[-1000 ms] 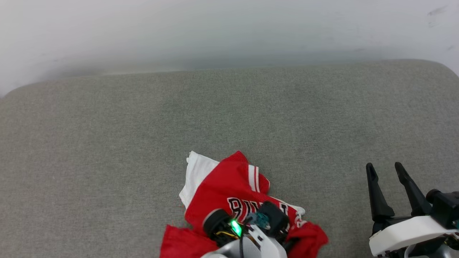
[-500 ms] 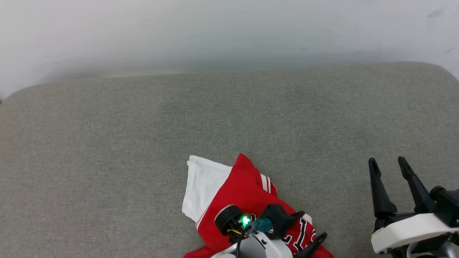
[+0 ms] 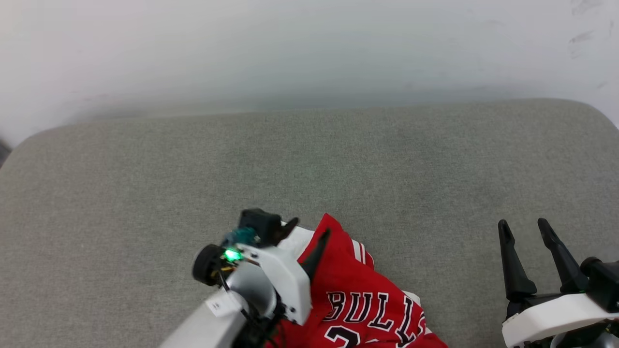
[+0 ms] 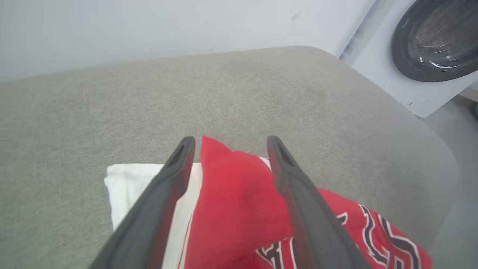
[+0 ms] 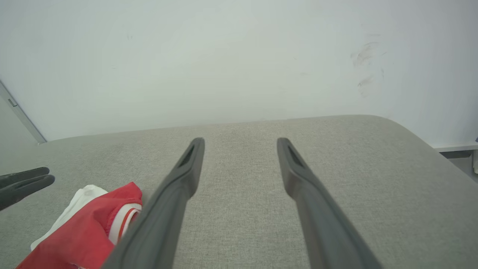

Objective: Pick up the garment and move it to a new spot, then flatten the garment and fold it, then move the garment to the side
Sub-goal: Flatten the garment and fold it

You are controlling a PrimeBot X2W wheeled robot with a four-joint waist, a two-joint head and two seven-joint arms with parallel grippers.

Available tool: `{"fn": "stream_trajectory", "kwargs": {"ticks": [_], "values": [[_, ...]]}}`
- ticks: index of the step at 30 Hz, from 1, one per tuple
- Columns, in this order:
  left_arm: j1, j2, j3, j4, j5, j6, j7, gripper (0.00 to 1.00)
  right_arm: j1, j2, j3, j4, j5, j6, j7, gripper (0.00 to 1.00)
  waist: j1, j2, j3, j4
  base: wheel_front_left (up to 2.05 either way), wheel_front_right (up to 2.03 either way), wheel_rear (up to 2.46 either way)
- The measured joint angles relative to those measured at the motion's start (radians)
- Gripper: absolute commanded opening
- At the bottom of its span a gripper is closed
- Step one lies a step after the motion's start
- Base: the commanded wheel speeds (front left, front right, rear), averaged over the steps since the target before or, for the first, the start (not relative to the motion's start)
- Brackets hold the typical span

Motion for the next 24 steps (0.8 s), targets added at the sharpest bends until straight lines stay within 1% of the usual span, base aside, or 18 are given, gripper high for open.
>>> {"fn": "stream_trajectory", "kwargs": {"ticks": [5,8,10,15,18,21,22,23,24], "values": [[-0.059,0.068,0.054,0.08,-0.065,0.0,0.137,1.0,-0.003,0.0,0.003,-0.005,0.0,0.0,0.001,1.0,0.0,-0.0001,0.036,-0.01,0.0,0.0,0.0],[-0.095,0.099,0.06,0.142,-0.079,-0.005,0.219,1.0,-0.013,0.0,0.005,-0.005,0.0,0.0,-0.001,1.0,0.0,0.0,0.064,-0.018,0.0,0.0,0.0],[-0.115,0.115,0.058,0.18,-0.095,-0.017,0.271,1.0,-0.02,0.0,0.01,-0.004,0.003,0.0,-0.002,1.0,0.0001,0.0,0.083,-0.025,0.0,0.0,0.0],[-0.158,0.136,0.03,0.253,-0.12,-0.07,0.389,1.0,-0.04,0.0,0.012,0.005,0.006,0.0,-0.015,1.0,0.0,0.0,0.132,-0.041,0.0,0.0,0.0],[-0.192,0.149,0.007,0.279,-0.119,-0.088,0.457,1.0,-0.049,0.0,0.013,0.016,0.008,0.0,-0.023,1.0,0.0,0.0,0.156,-0.048,0.0,0.0,0.0],[-0.218,0.149,-0.005,0.296,-0.124,-0.094,0.518,1.0,-0.059,0.0,0.013,0.027,0.013,0.0,-0.032,1.0,0.0,0.0,0.17,-0.054,0.0,0.0,0.0],[-0.222,0.149,-0.008,0.298,-0.127,-0.096,0.53,0.83,-0.059,0.0,0.014,0.031,0.014,0.0,-0.034,1.0,0.0,0.0,0.172,-0.055,0.0,0.0,0.0],[-0.227,0.149,-0.011,0.298,-0.126,-0.097,0.536,0.34,-0.06,0.0,0.014,0.035,0.014,0.0,-0.035,1.0,0.0,0.0,0.174,-0.056,0.0,0.0,0.0],[-0.229,0.15,-0.013,0.299,-0.126,-0.097,0.536,0.0,-0.063,0.0,0.015,0.039,0.014,0.0,-0.037,1.0,0.0,0.0,0.175,-0.056,0.0,0.0,0.0]]}}
